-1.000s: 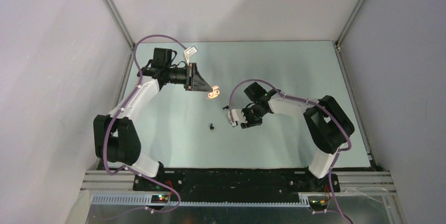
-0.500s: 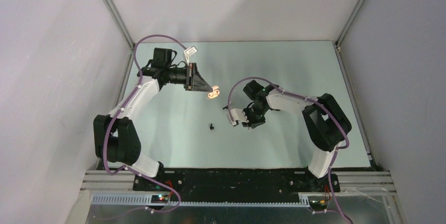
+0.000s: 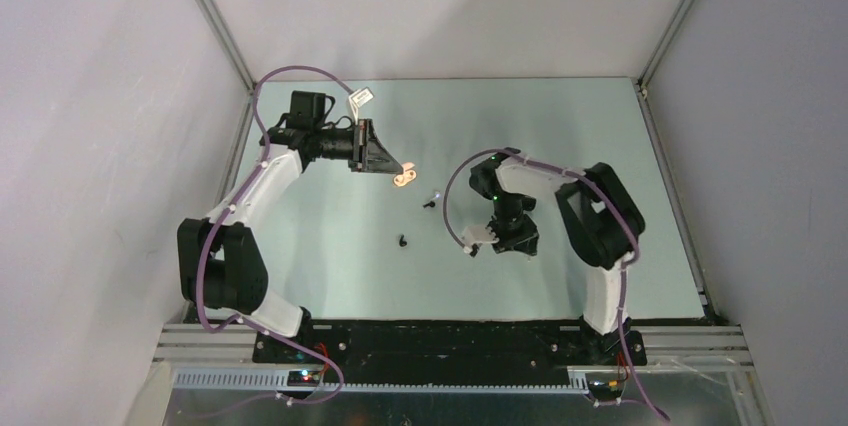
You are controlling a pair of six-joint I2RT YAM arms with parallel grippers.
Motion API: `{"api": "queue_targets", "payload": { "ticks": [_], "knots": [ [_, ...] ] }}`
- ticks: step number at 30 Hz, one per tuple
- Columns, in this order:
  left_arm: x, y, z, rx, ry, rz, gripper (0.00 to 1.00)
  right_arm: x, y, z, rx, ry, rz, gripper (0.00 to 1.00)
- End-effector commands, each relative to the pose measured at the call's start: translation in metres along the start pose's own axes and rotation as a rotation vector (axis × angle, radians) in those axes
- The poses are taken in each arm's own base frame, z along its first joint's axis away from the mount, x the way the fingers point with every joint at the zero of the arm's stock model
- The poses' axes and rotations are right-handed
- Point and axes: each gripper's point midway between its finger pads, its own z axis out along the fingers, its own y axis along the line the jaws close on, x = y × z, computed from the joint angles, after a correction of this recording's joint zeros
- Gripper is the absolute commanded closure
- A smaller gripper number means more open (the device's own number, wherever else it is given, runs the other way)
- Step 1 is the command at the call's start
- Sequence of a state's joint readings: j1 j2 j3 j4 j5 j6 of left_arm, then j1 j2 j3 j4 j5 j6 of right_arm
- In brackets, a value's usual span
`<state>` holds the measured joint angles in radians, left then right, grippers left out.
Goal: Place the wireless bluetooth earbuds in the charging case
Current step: Adjust the earbud at the center of the board.
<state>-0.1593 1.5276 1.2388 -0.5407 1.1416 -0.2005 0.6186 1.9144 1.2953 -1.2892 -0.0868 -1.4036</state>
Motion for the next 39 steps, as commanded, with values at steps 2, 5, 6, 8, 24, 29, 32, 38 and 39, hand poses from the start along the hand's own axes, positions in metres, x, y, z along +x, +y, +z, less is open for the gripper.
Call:
{"api": "queue_targets", "payload": {
  "ticks": [2,5,6,8,24,29,32,38,39],
  "knots": [
    [-0.007,-0.01,-0.008,-0.001,-0.031,0.063,1.0,0.017,0.002,-0.003,-0.107,0.19,0.047,0.87],
    [-0.004,-0.012,-0.008,-0.002,-0.032,0.064,1.0,0.007,-0.01,0.001,-0.105,0.191,0.068,0.86],
    [-0.004,-0.012,-0.008,-0.003,-0.032,0.064,1.0,0.003,-0.015,0.0,-0.085,0.185,0.086,0.85],
    [-0.003,-0.011,-0.008,-0.005,-0.032,0.061,1.0,-0.005,-0.024,0.004,-0.072,0.175,0.11,0.81],
    [-0.009,-0.012,-0.007,0.003,-0.031,0.053,1.0,-0.037,-0.043,-0.077,0.116,-0.279,0.375,0.51],
    [-0.01,-0.01,-0.007,-0.005,-0.032,0.052,1.0,-0.03,-0.044,-0.104,0.248,-0.571,0.531,0.52],
    [-0.011,-0.009,-0.006,-0.008,-0.033,0.052,1.0,-0.024,-0.04,-0.091,0.31,-0.729,0.687,0.53],
    [-0.011,-0.008,-0.006,-0.014,-0.034,0.056,1.0,-0.013,-0.042,-0.071,0.379,-0.761,0.713,0.56],
    [-0.01,-0.008,-0.007,-0.015,-0.034,0.054,1.0,-0.013,-0.043,-0.063,0.349,-0.75,0.725,0.57]
  ]
}}
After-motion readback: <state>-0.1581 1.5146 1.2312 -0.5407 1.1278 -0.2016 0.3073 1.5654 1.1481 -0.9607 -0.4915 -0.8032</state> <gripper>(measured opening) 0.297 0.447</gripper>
